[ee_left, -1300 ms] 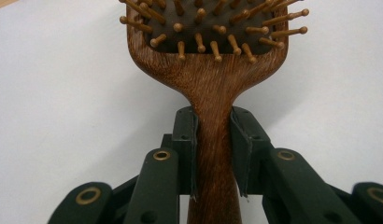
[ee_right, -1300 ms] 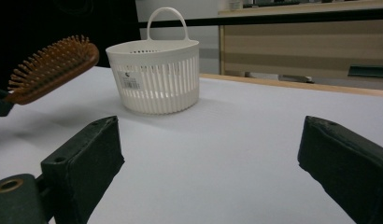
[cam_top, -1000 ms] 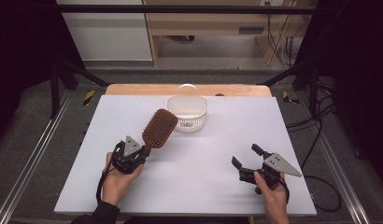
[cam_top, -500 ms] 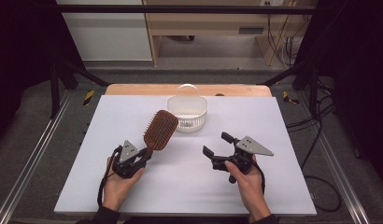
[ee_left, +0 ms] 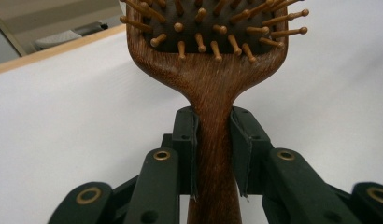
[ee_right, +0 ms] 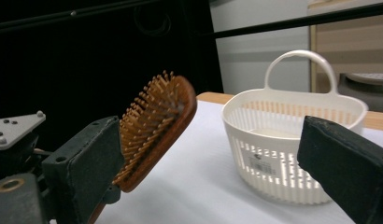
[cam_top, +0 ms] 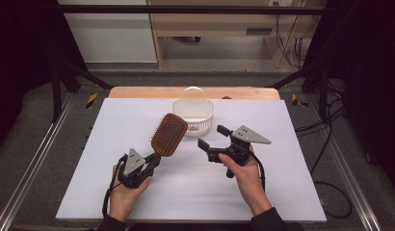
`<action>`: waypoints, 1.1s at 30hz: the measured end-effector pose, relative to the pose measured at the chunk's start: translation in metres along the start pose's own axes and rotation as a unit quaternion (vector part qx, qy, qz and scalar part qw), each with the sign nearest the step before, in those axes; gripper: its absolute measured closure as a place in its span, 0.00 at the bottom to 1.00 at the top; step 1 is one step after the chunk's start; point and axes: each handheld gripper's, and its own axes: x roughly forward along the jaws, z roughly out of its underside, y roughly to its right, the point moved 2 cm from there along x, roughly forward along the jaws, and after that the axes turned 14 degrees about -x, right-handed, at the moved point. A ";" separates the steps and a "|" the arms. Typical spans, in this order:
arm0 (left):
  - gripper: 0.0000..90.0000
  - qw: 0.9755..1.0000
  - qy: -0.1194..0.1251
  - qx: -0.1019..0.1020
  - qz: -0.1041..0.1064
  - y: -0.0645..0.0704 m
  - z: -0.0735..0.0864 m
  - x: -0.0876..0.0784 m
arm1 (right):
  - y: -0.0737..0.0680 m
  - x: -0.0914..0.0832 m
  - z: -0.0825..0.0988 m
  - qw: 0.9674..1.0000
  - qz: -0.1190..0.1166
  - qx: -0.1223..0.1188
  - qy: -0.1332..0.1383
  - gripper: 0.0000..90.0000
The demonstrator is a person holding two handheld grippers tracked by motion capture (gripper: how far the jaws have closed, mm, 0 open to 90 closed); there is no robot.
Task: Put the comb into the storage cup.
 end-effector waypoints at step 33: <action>0.81 0.998 0.058 0.001 0.019 0.008 -0.004 -0.009 | -0.034 0.045 -0.005 0.998 -0.055 0.033 -0.012 0.06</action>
